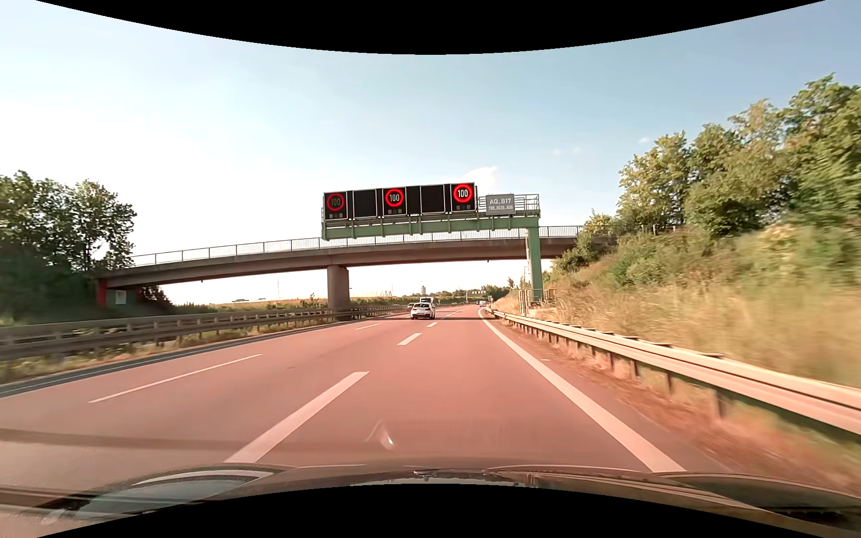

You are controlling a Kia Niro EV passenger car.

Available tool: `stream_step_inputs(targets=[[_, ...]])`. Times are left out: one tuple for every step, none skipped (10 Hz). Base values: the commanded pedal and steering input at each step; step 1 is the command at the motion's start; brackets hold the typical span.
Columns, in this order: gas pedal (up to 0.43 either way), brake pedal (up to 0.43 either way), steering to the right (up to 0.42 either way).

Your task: Follow the waypoints while adhering to traffic rules and regulations

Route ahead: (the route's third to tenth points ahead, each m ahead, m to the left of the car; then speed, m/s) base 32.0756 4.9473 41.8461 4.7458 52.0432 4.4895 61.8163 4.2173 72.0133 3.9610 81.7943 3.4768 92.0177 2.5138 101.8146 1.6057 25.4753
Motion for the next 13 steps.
stream_step_inputs(targets=[[0.268, 0.006, 0.005], [0.268, 0.006, 0.005], [0.268, 0.006, 0.005], [0.268, 0.006, 0.004], [0.268, 0.006, 0.004], [0.268, 0.006, 0.003], [0.268, 0.006, 0.002], [0.268, 0.006, 0.003], [0.268, 0.006, 0.003], [0.268, 0.006, 0.002], [0.268, 0.006, 0.001], [0.268, 0.006, 0.001], [0.268, 0.006, 0.001]])
